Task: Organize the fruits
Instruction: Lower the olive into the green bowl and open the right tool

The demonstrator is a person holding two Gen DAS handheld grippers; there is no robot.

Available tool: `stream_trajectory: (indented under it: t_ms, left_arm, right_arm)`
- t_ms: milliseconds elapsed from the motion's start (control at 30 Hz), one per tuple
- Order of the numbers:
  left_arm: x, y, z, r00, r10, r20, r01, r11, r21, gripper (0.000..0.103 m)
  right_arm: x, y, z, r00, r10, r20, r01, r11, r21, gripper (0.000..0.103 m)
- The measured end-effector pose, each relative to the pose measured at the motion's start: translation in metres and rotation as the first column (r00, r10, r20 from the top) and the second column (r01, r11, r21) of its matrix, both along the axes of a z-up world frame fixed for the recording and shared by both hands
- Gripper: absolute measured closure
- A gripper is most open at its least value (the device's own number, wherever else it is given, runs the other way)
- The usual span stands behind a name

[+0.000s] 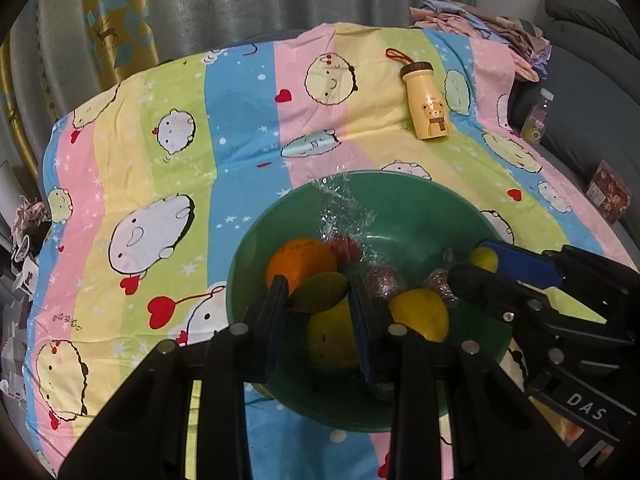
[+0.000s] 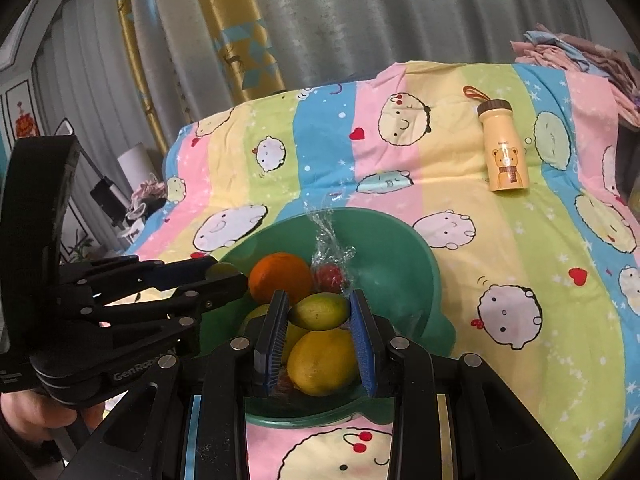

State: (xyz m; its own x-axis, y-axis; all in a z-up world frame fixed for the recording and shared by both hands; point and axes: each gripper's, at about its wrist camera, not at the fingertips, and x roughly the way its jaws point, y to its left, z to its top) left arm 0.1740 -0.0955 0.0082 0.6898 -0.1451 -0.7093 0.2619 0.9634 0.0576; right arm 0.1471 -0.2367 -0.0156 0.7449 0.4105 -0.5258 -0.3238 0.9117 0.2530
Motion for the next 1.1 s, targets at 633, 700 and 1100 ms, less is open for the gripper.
stream_trajectory:
  t_ms: [633, 700, 1100]
  left_arm:
    - [0.004, -0.0015, -0.005, 1.0, 0.005, -0.023, -0.004, 1.0, 0.019, 0.072]
    - [0.0044, -0.0025, -0.0062, 1.0, 0.004, -0.026, -0.003, 1.0, 0.029, 0.072]
    - [0.0055, -0.0098, -0.008, 1.0, -0.011, -0.026, 0.013, 0.996, 0.089, 0.072]
  right_arm:
    - [0.0004, 0.0009, 0.0001, 1.0, -0.009, 0.001, 0.009, 1.0, -0.011, 0.07]
    - [0.0006, 0.0005, 0.0, 1.0, -0.01, -0.001, 0.01, 1.0, -0.012, 0.07]
    - [-0.0001, 0.0003, 0.0015, 1.0, -0.013, -0.003, 0.013, 1.0, -0.015, 0.07]
